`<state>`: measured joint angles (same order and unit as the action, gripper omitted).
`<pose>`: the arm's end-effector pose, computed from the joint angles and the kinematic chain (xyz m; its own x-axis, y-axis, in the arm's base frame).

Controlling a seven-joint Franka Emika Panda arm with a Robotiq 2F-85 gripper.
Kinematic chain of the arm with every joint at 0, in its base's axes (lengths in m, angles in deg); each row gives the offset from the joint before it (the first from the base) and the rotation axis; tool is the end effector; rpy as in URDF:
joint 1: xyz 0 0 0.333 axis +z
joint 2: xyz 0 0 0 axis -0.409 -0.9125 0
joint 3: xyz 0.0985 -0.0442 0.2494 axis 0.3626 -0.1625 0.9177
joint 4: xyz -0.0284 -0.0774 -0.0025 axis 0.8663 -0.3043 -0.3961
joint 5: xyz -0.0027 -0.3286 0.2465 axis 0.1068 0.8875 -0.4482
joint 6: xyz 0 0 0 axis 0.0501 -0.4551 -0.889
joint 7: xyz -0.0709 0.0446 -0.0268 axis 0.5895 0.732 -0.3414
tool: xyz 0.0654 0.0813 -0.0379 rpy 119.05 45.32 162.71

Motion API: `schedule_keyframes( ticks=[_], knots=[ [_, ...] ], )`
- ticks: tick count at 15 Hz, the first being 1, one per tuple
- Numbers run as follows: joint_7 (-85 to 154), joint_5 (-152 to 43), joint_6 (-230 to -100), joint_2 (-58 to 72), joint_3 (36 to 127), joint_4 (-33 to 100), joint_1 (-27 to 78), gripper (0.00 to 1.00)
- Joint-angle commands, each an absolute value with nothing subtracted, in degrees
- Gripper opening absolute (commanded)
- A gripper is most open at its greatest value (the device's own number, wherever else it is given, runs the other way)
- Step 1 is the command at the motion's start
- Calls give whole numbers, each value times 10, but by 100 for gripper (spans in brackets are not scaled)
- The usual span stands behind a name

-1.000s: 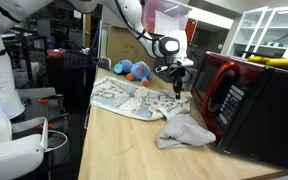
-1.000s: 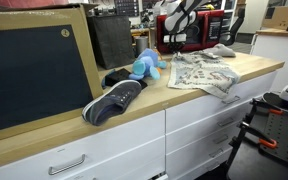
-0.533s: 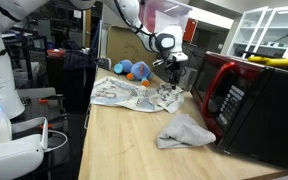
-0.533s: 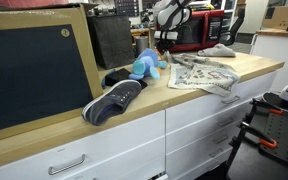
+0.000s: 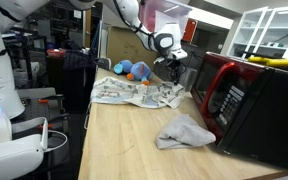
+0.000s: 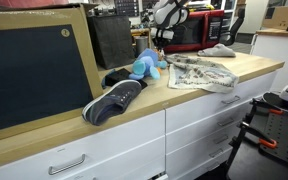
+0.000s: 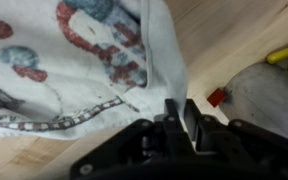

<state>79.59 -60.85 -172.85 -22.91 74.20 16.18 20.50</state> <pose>0.7455 -0.1639 0.2591 0.4201 -0.8499 0.3181 -0.8384 -0.4977 -0.2224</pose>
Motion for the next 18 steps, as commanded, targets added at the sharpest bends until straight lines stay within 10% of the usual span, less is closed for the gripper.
schedule_keyframes(
  ticks=[1,8,17,18],
  knots=[
    [746,-621,-1712,-209,744,163,171,49],
    [609,-610,-1609,-187,723,168,101,100],
    [530,-584,-1488,-179,702,195,94,100],
    [534,-578,-1481,-182,699,194,96,84]
  ],
)
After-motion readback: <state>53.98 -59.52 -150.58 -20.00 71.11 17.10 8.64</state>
